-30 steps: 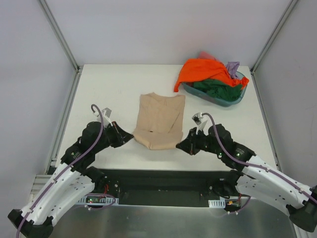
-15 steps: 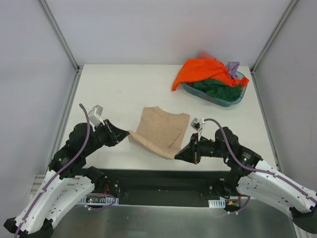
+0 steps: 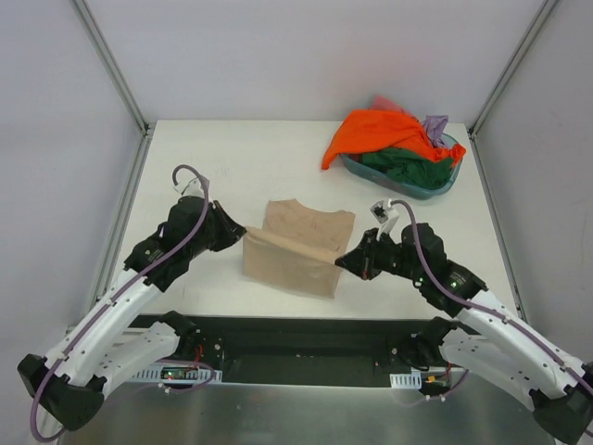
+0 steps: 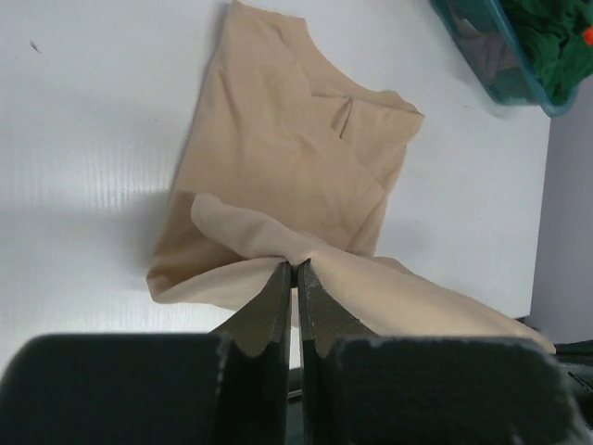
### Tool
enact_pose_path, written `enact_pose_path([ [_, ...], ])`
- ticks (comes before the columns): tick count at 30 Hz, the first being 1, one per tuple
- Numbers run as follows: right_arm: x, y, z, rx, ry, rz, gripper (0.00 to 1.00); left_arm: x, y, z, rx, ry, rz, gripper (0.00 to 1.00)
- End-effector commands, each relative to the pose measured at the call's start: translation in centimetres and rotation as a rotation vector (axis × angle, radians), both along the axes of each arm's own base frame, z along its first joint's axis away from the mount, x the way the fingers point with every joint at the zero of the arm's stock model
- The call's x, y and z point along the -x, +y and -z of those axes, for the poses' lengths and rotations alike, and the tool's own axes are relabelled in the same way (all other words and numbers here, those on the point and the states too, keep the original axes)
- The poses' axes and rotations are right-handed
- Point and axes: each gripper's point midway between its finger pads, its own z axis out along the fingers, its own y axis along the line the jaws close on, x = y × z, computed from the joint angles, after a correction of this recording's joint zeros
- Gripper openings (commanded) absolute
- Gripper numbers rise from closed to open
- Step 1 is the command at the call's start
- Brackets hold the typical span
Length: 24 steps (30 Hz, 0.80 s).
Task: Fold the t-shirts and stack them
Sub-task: Fold the long partially folded tshirt into a neat square
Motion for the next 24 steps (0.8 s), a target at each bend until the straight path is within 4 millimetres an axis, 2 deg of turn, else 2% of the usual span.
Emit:
enact_pose_path([
  [1,-3.6,-0.4,-1.1,0.001,-0.015,0.1,0.01,-3.8,0.8,-3.3,-0.026,-0.115,-0.122,0.0],
  [3,-4.9,-0.8,-0.9,0.006,0.006,0.135,0.01,-5.0,0.6,-3.0,-0.049,-0.103,-0.13,0.0],
  [6,-6.7,-1.5,-0.3,0.014,0.023,0.194,0.01,-7.3,0.4,-1.6,-0.072,-0.047,-0.158,0.0],
  [12,-9.7,-2.8,1.4,0.035,0.079,0.277,0.01,-11.7,-0.9,0.2,-0.097,0.028,-0.13,0.0],
  [17,-13.0,-4.1,3.2,0.076,0.103,0.351,0.01,-14.9,-0.8,1.7,-0.134,0.065,-0.154,0.0],
  [20,-15.2,-4.7,4.4,0.106,0.111,0.392,0.01,-16.9,-0.6,3.1,-0.168,0.096,-0.173,0.0],
  [22,-16.7,-5.4,5.6,0.139,0.127,0.428,0.01,-18.1,-1.2,4.2,-0.174,0.122,-0.146,0.0],
  [24,-17.8,-5.9,6.7,0.165,0.154,0.451,0.01,-19.3,-1.8,6.1,-0.189,0.165,-0.117,0.0],
])
